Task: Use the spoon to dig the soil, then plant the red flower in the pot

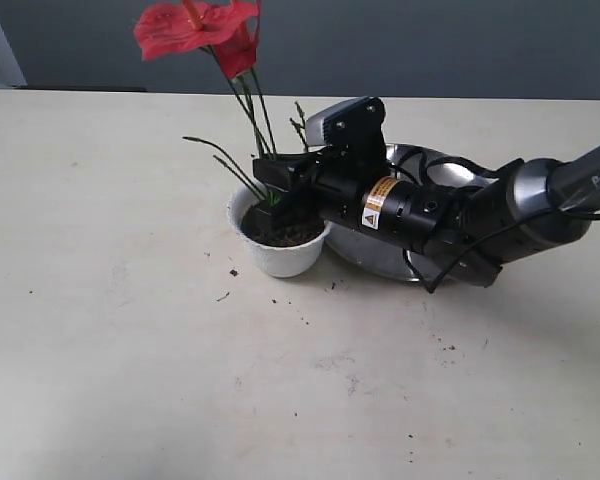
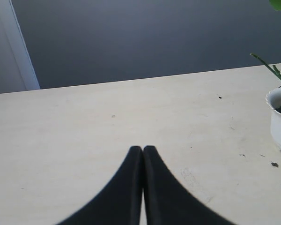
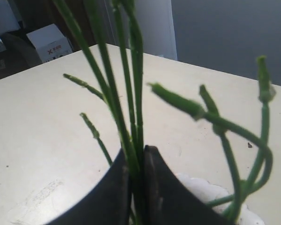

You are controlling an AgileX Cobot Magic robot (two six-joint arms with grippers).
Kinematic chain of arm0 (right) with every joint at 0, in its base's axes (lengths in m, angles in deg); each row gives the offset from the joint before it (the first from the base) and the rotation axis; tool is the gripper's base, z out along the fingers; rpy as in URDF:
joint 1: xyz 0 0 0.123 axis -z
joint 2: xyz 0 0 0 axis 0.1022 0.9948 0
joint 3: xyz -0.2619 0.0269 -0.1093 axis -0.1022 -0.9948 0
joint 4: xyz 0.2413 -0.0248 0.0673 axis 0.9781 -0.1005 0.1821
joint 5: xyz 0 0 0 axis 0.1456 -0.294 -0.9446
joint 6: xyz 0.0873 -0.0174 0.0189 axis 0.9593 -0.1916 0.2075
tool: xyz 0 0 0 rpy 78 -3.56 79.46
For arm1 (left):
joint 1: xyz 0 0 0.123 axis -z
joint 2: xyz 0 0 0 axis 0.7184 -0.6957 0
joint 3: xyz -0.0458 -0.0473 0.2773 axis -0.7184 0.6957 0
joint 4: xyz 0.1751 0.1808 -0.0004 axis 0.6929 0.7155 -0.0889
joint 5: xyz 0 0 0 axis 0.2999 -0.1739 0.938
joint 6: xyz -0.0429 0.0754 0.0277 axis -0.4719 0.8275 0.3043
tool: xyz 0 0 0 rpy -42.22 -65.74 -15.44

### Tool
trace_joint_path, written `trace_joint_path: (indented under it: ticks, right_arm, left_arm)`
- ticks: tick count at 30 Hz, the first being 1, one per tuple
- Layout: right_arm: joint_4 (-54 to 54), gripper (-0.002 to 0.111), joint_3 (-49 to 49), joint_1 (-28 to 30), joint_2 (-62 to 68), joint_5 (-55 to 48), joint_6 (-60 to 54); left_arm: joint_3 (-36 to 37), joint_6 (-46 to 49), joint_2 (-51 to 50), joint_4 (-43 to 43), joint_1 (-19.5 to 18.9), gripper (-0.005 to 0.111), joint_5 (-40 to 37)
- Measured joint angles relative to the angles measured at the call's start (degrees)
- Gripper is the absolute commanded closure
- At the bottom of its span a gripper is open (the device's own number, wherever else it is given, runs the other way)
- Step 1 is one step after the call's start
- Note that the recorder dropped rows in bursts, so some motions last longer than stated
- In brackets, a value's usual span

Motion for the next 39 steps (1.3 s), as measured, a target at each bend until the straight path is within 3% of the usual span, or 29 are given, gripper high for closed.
trace_joint_path:
  ticks: [39]
  right_arm:
    - [-2.85, 0.108, 0.81, 0.03, -0.79, -5.84, 5.03]
  left_arm:
    - [0.00, 0.00, 0.00, 0.00, 0.00, 0.106, 0.00]
